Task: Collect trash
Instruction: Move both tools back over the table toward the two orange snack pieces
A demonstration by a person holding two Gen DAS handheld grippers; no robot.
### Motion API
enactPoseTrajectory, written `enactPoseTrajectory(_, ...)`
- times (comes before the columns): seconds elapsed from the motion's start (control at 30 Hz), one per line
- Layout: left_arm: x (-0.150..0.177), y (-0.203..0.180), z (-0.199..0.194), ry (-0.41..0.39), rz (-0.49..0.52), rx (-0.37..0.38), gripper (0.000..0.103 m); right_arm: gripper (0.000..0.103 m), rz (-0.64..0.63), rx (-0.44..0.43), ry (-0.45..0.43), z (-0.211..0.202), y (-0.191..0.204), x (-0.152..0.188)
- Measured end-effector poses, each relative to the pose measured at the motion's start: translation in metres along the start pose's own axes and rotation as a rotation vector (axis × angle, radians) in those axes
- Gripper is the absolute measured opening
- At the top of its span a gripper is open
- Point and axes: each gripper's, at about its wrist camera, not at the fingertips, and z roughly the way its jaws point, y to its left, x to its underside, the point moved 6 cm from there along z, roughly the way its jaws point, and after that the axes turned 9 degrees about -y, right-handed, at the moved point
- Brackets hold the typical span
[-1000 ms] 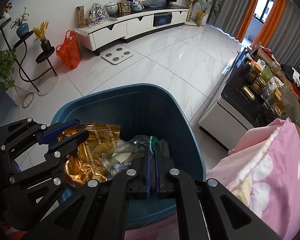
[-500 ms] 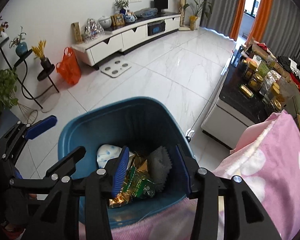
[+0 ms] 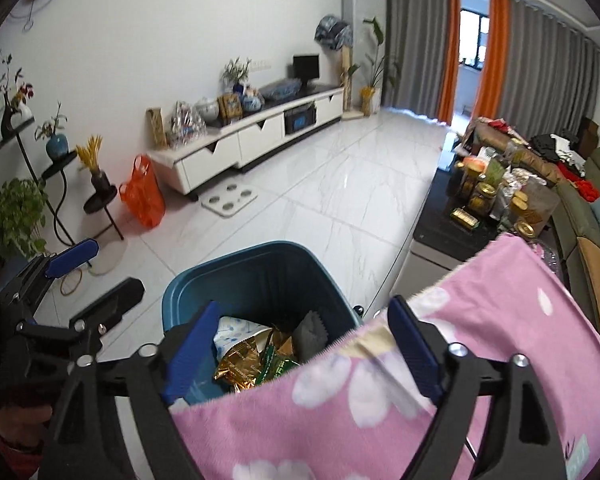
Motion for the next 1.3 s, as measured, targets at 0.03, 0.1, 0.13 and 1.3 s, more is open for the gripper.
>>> enactPoseTrajectory(0.03,-0.003,-0.002,-0.009,-0.011,-0.007,0.001,0.097,0.086,0.005,0.011,-0.017,-0.008,-0.003,0.001)
enactPoseTrajectory(0.1,-0.010,-0.006,-0.025,-0.034,-0.008,0.011,0.097,0.092,0.018,0.021,-0.044,-0.022,-0.008,0.003)
enactPoseTrajectory(0.13,-0.014,-0.008,-0.032,-0.046,-0.008,0.015,0.097,0.093,0.029,0.026,-0.065,-0.033,-0.011,0.005)
enactPoseTrajectory(1.3,0.014,-0.251,-0.206,-0.122,0.208,0.572,0.097,0.096,0.348,0.492,-0.367,-0.320,-0.112,0.177)
